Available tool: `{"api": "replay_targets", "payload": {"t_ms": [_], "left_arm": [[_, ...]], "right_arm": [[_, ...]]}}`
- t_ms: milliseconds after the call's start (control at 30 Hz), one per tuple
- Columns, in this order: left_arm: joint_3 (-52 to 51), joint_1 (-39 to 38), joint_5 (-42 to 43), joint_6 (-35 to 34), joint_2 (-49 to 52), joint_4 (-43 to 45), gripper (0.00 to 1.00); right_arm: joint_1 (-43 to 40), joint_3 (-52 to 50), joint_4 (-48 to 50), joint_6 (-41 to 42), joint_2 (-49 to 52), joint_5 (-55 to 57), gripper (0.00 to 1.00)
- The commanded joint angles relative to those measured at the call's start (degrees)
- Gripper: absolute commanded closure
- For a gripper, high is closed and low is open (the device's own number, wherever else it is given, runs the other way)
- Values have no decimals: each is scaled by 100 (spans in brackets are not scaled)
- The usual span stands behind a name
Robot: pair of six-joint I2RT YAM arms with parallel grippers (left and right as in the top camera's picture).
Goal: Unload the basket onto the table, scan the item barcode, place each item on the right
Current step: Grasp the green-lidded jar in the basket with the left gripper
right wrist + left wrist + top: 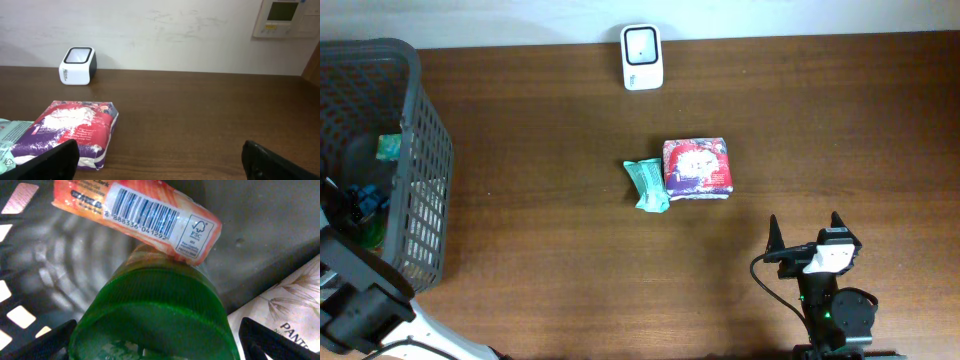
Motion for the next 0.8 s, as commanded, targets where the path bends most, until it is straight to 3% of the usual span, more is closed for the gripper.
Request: {"api": "replay_targets", "payload": {"t_ms": [0, 333, 400, 467, 500, 667, 767], "left_arm": [[-92, 48, 57, -66, -20, 101, 1], [-487, 48, 61, -66, -17, 713, 6], [-507, 48, 61, -66, -17, 748, 16], [-490, 46, 61, -66, -20, 719, 16], [-446, 46, 61, -66, -20, 695, 23], [647, 46, 520, -68, -22, -140, 35], [1711, 46, 584, -68, -31, -883, 36]], "right_arm": [[52, -31, -37, 24, -33, 66, 1], [52, -31, -37, 24, -33, 66, 1], [52, -31, -37, 22, -33, 66, 1], [52, -31, -37, 24, -33, 66, 1], [52, -31, -37, 22, -33, 66, 2], [52, -31, -37, 24, -33, 66, 2], [52, -31, -37, 24, -33, 66, 1]]}}
